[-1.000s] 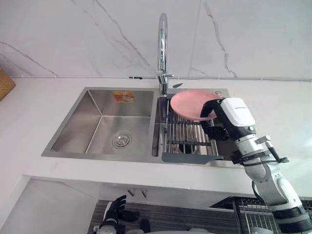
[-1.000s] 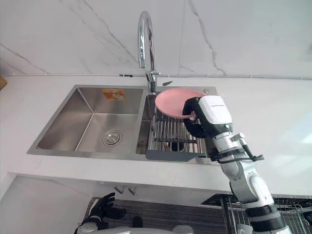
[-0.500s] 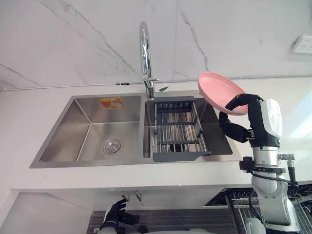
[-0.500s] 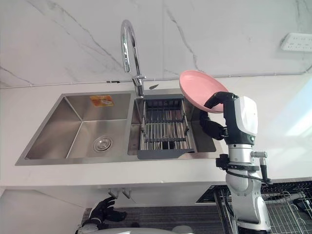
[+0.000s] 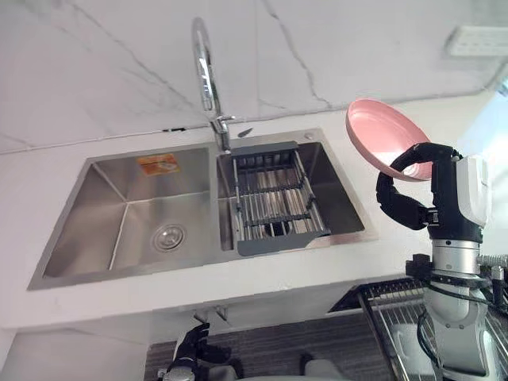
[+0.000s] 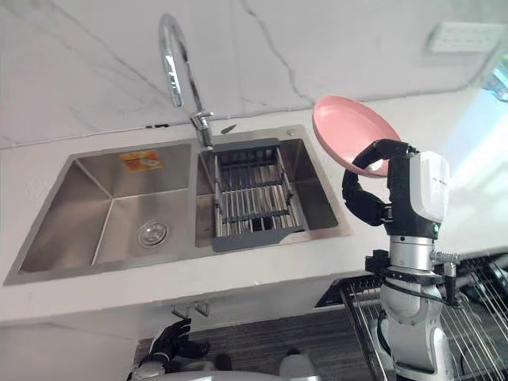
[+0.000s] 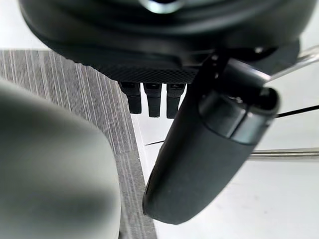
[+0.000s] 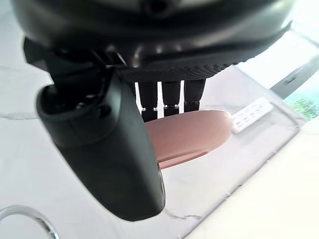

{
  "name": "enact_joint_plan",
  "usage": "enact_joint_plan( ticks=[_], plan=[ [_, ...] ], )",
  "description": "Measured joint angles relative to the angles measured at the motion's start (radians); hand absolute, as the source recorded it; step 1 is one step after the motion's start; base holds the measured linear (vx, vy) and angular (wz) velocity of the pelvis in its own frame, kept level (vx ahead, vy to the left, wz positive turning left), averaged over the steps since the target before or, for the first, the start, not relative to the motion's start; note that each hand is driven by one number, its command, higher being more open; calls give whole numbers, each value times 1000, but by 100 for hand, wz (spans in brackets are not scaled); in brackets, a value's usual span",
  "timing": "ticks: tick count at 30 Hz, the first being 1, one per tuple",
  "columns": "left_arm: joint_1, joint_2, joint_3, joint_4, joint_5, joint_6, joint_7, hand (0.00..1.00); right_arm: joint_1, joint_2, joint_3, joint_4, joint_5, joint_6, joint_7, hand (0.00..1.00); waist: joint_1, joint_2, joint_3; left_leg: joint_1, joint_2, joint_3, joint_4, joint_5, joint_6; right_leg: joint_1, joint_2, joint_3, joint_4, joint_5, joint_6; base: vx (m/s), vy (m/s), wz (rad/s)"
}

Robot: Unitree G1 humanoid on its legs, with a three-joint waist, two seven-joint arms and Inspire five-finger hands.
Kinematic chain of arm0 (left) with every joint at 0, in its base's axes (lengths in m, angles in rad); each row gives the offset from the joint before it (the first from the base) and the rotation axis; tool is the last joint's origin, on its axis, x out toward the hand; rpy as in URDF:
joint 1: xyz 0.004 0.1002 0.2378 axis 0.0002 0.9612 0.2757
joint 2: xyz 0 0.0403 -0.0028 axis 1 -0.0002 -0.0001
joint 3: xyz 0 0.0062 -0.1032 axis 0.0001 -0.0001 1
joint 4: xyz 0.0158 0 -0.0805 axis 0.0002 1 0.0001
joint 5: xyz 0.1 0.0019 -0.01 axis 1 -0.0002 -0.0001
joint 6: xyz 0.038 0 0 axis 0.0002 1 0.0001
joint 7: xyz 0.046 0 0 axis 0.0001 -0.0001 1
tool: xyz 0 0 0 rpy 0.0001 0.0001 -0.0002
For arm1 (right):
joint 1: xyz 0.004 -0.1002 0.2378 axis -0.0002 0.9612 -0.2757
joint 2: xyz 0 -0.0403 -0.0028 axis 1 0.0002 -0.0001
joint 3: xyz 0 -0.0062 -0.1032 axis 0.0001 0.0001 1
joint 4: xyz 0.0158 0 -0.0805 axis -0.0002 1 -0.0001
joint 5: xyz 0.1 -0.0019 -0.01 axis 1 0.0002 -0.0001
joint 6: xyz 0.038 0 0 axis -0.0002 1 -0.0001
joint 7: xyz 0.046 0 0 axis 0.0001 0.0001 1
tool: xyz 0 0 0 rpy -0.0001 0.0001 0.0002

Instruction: Walk over to the sink, pick up the cup, carry it to the dishwasher, place the cup inside the dishwasher, then close the dishwasher door

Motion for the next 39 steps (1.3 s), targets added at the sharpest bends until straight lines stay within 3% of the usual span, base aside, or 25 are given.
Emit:
enact_joint_plan(
  ticks=[2,4,6,8,9,10,11,13,15,17,21,28,39],
  plan=[
    [0,-8,31,-1,-11,6,6,90,-11,4,9,36,-21,13,-1,30,10,-5,3,0,1,63,6,-9,8,-32,6,53,1,19,5,-37,88,-97],
    [-2,-8,59,-4,-17,6,16,90,-17,6,16,71,-50,26,0,30,21,-15,11,0,14,123,25,-23,15,-58,2,46,-1,8,-42,-55,55,-97],
    [-4,-4,82,3,-16,6,28,90,-17,6,15,108,-66,54,0,30,18,-2,16,10,54,171,37,-33,23,-50,-30,-139,7,-19,-199,-52,38,-71],
    [-6,2,93,2,-16,4,34,90,-18,7,17,106,-80,55,-1,30,23,-15,31,19,67,200,48,-42,27,-77,-56,-193,113,-42,-175,-68,-14,-48],
    [-6,23,110,-4,-16,7,39,90,-13,6,20,105,-90,52,-1,30,23,-44,30,18,65,215,84,-67,18,-95,-90,-244,243,-68,-150,-74,-69,-45],
    [-7,41,125,0,-18,16,40,90,-13,2,20,102,-92,46,-1,30,24,-56,20,9,60,225,119,-98,-2,-83,-96,-259,201,-102,-89,-53,-63,-43],
    [-6,42,125,7,-14,15,39,90,-14,1,20,103,-99,44,-2,30,27,-56,20,7,66,230,124,-104,-8,-74,-86,-254,168,-85,-49,19,-52,-44],
    [17,40,126,10,-6,11,40,90,9,3,21,104,-128,44,-2,30,28,-33,3,22,79,226,78,-103,-11,-35,-46,-250,41,-37,-50,48,-27,-45],
    [53,41,124,11,4,6,53,90,46,18,15,103,-130,45,-3,30,31,-25,-9,41,80,228,39,-87,-25,-9,-21,-224,-55,36,-34,93,-14,-59],
    [68,37,125,17,3,6,62,90,82,48,-4,103,-130,51,-7,30,27,-22,-13,51,80,231,27,-72,-17,13,-15,-220,-95,69,-12,132,-10,-23],
    [87,29,125,39,2,12,64,90,167,87,-37,143,-128,88,-9,30,25,-8,-21,107,78,220,-14,-64,-18,79,-6,-241,-130,84,-6,137,-7,10],
    [93,35,96,41,9,10,64,90,194,114,-41,145,-127,87,-27,30,27,-3,-25,138,63,221,-34,-58,-22,120,-13,-238,-182,93,1,-22,-3,0],
    [110,30,75,72,13,6,63,90,210,155,-234,203,-121,128,-60,30,4,34,-45,152,52,235,-72,-46,-24,112,-13,-210,-209,111,-1,-43,-19,-7]
  ],
)
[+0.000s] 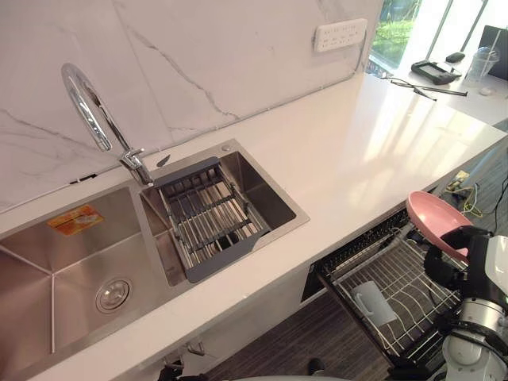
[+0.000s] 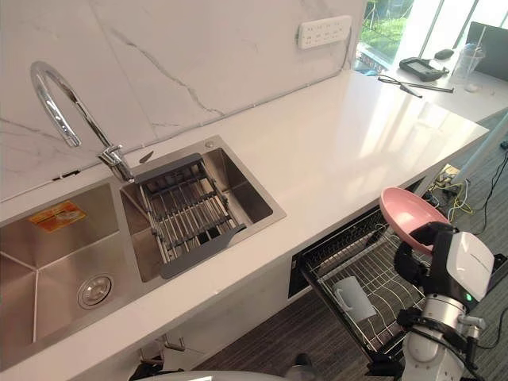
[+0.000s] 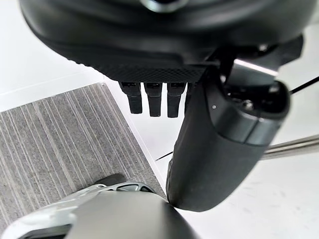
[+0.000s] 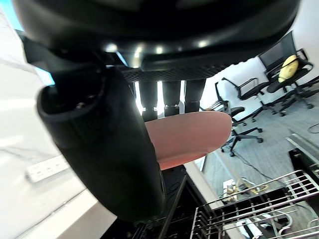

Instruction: Walk over to the sink, pick up the cup, carry it to the dishwasher, place the cup inside the dishwasher, then close the dishwasher door

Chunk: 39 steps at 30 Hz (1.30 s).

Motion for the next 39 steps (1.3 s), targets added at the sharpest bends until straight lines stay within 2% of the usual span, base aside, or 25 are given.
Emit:
enact_joint_plan(
  ticks=[10,13,19,21,25,31,39],
  plan=[
    [13,5,-19,5,21,1,0,90,15,16,-24,16,25,5,-12,30,-6,21,7,11,-1,29,-14,-4,-5,-14,4,32,-1,1,1,-22,-19,-10],
    [17,8,-39,4,22,1,-1,90,15,16,-35,25,56,5,-12,30,-10,36,16,-6,-4,45,-17,-6,-8,-43,2,49,0,4,-1,-23,-16,-17],
    [4,-6,-61,-1,23,0,-4,90,-39,1,-67,88,102,6,-12,30,-22,85,55,-49,-8,46,-15,0,2,-104,0,66,23,7,5,-7,-18,-7],
    [-3,-11,-63,-15,23,-1,-4,90,-77,-10,-66,104,131,7,-12,30,-23,98,85,-66,-10,46,-13,0,5,-135,1,80,42,6,5,-22,-18,-19],
    [-25,-12,-66,-44,22,-14,-4,90,-153,-37,-66,140,170,7,-12,30,-27,101,147,-111,-14,47,7,-1,13,-204,-4,101,98,-6,7,-67,-12,-12],
    [-70,-15,-67,-50,21,-22,-1,90,-226,-90,-61,206,222,6,-17,30,-28,101,210,-157,-28,42,25,1,25,-267,-22,106,156,-20,13,-64,8,2],
    [-85,-21,-66,-59,16,-35,3,90,-310,-123,-16,378,314,7,-22,30,-23,117,238,-181,-33,27,36,4,29,-313,-40,94,235,-60,18,-16,-1,8]
  ],
)
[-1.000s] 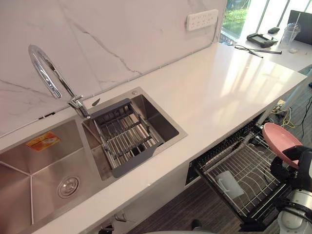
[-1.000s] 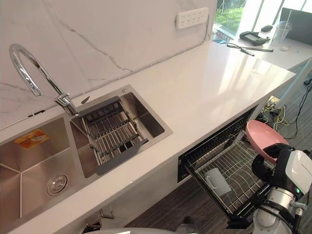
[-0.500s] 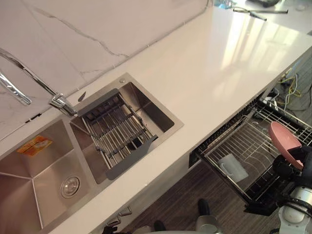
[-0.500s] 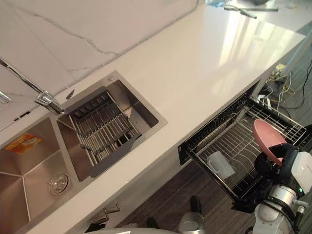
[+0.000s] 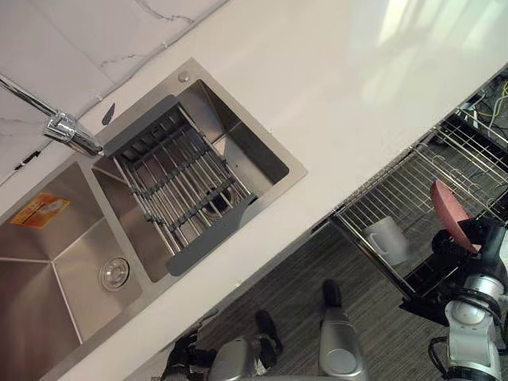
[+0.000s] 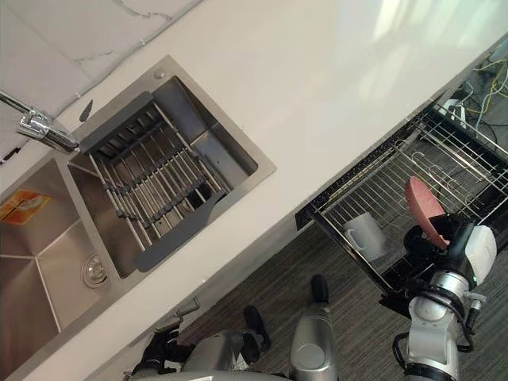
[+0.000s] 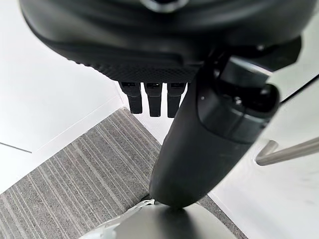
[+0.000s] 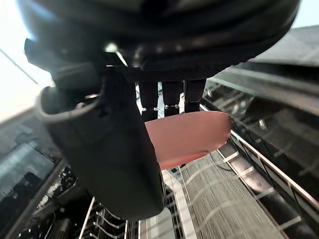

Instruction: Walk over to the sink, pick up the cup, carry it to the dishwasher, place the cup inside the dishwasher, then close the dishwasher door

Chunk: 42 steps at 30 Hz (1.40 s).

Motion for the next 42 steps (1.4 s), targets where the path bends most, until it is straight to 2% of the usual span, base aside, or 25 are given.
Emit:
enact_joint_plan(
  ticks=[6,7,22,32,36,42],
  plan=[
    [0,-5,-1,-8,0,-1,8,90,-48,-18,36,56,16,0,-1,30,4,6,11,-10,-3,-1,6,0,0,-17,-6,1,22,-8,0,-12,1,1],
    [0,-5,-1,-9,0,-1,9,90,-58,-20,42,70,16,0,-1,90,5,6,11,-10,-3,-1,7,0,0,-17,-6,1,23,-8,0,0,0,0],
    [-2,-10,-2,-17,1,-1,11,90,-60,-29,69,72,12,0,-3,90,11,13,10,-14,-5,-33,8,6,3,6,-13,-30,6,-3,4,-6,2,6],
    [-1,-15,-1,-13,3,6,12,90,35,17,69,-144,2,-3,-11,90,1,22,2,18,-4,-43,6,7,4,107,-6,-51,-128,62,7,-20,7,3],
    [1,-13,1,-4,4,12,12,90,88,65,69,-217,2,-9,-16,90,1,12,-25,36,-3,-44,1,7,4,145,-1,-54,-173,83,6,0,0,0],
    [8,-4,13,18,4,22,14,90,160,131,55,-258,14,-16,-23,90,2,-37,-86,64,-4,-40,-16,6,2,186,6,-53,-228,101,4,-10,-13,-3]
  ],
)
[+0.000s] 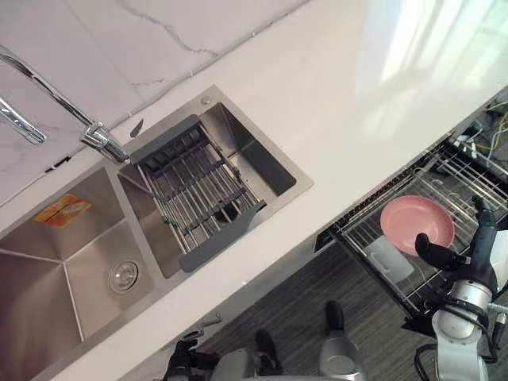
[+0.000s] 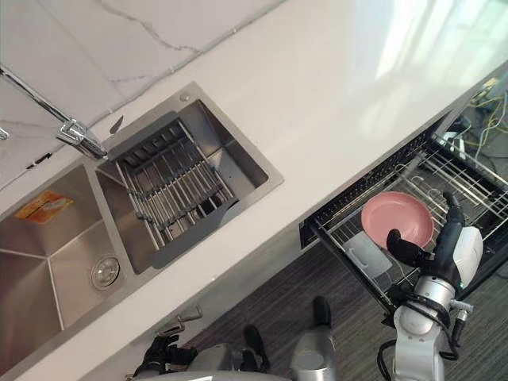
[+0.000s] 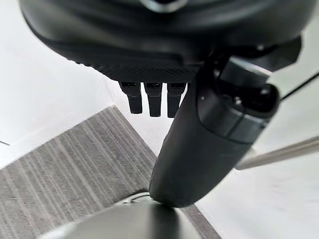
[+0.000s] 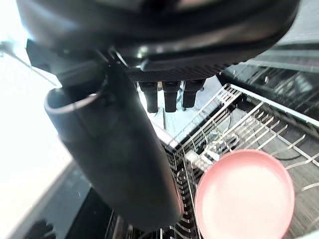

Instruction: Walk over to the sink, pick up the cup, carry it to the dishwasher, place the cup inside the dishwasher, then close the dishwasher door

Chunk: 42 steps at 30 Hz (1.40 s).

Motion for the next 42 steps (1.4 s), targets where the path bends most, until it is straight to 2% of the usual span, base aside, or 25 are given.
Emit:
enact_joint_plan(
  ticks=[8,13,18,22,28,35,42],
  plan=[
    [27,0,47,0,0,16,1,90,38,68,-160,78,169,-8,-1,90,4,-42,-49,33,2,11,-20,0,-1,19,2,9,-3,0,0,-24,-24,-4],
    [45,-9,86,-1,3,26,-7,90,49,71,-243,211,376,-9,3,90,5,-52,-81,53,4,25,-28,-1,-2,29,4,19,-2,-1,-1,-33,-26,-7],
    [51,-18,109,-11,7,30,-19,90,46,66,-315,329,506,-8,56,90,12,-52,-83,58,9,46,-29,-8,-12,27,7,33,-2,-8,-13,-77,-42,-10],
    [64,-24,125,-29,6,30,-22,90,39,61,-346,370,542,-8,92,90,12,-51,-85,46,14,53,-29,-12,-18,10,13,38,1,-10,-16,-38,-43,-5],
    [77,-24,124,-36,6,29,-22,90,-8,26,-346,441,553,-8,119,90,18,-47,-88,42,22,56,-33,-5,-17,-11,22,42,24,-14,-13,6,-26,-2],
    [76,-34,122,-37,-5,29,-29,90,-67,1,-342,461,634,-9,154,90,20,-28,-93,21,22,57,-35,-4,-17,-59,20,42,81,-44,-11,0,0,0],
    [72,-25,74,-37,-24,18,-41,90,-94,-47,-259,466,750,-33,164,90,18,-5,-83,8,16,41,-49,10,-17,-78,14,29,93,-49,-11,-17,-10,5]
  ],
)
